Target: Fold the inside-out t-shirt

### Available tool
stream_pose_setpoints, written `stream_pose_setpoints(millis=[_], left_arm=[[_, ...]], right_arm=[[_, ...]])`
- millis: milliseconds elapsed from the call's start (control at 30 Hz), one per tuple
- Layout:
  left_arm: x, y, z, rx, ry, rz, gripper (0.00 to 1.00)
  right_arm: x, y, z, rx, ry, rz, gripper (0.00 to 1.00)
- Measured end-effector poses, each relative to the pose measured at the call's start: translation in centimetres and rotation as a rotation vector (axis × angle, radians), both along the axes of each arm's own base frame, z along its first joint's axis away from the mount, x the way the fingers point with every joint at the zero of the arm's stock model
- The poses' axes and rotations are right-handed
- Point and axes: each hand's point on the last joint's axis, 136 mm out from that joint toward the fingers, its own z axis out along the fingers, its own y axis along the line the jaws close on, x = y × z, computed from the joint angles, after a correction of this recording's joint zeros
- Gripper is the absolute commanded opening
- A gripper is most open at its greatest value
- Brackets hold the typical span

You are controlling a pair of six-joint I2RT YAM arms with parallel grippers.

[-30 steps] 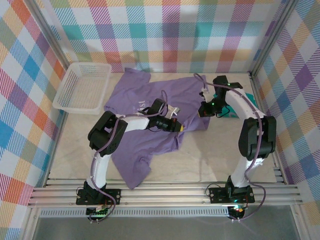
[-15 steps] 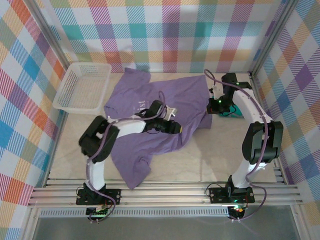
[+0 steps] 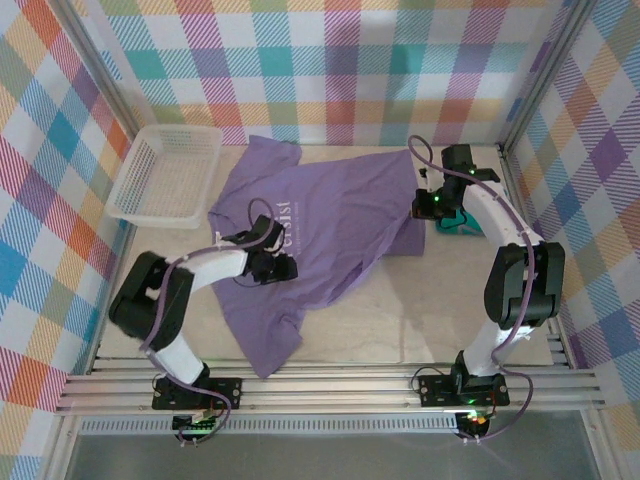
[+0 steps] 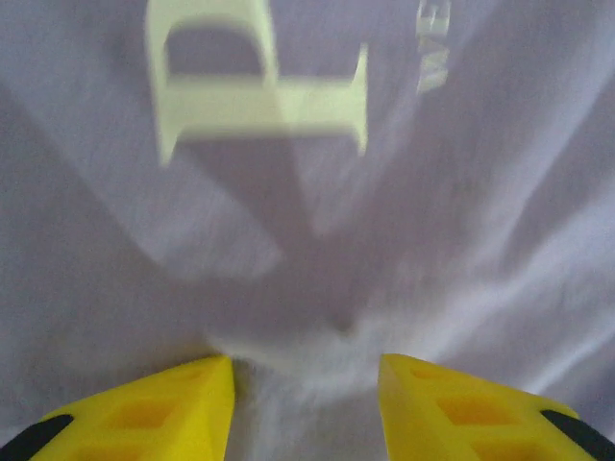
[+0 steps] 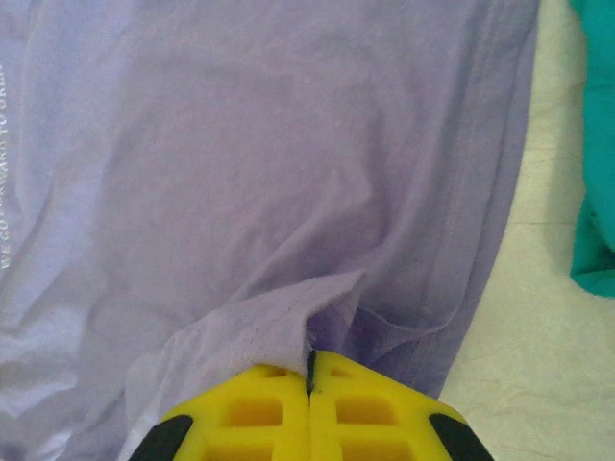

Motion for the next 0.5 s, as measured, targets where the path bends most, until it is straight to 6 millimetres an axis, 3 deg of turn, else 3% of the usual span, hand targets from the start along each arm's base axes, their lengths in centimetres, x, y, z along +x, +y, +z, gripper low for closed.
stream_pose_setpoints(millis=[333, 433, 500], left_arm=[[11.2, -4.2, 0.9, -0.050, -0.115, -0.003, 0.44], [11.1, -4.0, 1.5, -0.053, -0.133, -0.008, 0.46], [8.6, -3.1, 2.2, -0.046, -0.133, -0.016, 0.47]], right_arm=[[2.9, -3.6, -1.9, -0.043, 0.026, -0.116, 0.00], [3.4, -3.8, -1.7, -0.032, 0.014, -0.128, 0.00], [3.5, -3.6, -1.6, -0.018, 0.008, -0.125, 0.00]])
